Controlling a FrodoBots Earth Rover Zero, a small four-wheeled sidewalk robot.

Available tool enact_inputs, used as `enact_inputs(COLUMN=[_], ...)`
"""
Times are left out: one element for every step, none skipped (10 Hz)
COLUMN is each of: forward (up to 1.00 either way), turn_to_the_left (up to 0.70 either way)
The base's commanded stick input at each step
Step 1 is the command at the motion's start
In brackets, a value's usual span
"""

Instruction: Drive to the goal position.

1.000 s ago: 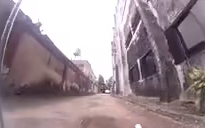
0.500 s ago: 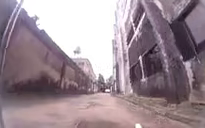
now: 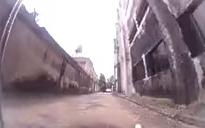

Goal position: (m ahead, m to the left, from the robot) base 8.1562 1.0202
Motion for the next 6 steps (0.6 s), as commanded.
enact_inputs(forward=[0.78,0.78,0.78,0.78,0.78,0.78], turn_to_the_left=[0.03,0.03,0.03,0.03,0.03,0.03])
